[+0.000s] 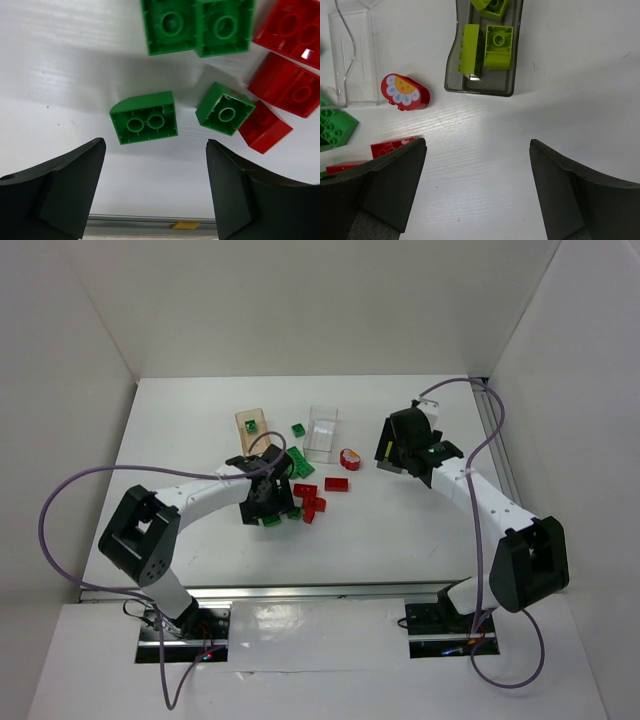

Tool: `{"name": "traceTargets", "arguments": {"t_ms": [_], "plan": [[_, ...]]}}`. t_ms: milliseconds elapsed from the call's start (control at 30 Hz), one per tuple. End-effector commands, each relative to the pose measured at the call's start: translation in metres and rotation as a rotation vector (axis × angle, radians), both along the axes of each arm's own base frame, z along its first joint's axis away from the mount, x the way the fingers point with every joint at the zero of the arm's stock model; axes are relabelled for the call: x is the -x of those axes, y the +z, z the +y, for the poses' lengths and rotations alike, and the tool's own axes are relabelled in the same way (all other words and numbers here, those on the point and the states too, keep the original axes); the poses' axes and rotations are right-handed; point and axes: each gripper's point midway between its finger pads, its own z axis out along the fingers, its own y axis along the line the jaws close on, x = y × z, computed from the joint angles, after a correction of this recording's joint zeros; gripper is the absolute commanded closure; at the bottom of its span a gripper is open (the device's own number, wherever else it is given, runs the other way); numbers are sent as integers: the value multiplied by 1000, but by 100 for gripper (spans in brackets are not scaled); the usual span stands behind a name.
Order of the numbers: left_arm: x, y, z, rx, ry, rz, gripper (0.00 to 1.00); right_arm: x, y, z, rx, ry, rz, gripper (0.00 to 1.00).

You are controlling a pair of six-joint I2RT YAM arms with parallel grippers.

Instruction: Sort the legos into containers by color

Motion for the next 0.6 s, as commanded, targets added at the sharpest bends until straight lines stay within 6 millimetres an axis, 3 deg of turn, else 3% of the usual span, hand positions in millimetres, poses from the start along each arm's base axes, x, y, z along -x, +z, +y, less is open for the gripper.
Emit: {"name": "traceTargets", "arguments": {"t_ms": [0,167,333,567], "plan": [[-1,2,1,23,125,-8,10,-1,-3,2,3,14,-5,9],[-5,-1,2,31,152,-38,19,-1,-3,0,23,19,-5,9],[-2,-20,5,-12,163,8,25,-3,1,2,14,26,-12,9],[-6,-28,10,-60,182,14,38,-2,-4,2,21,26,6,9]]}}
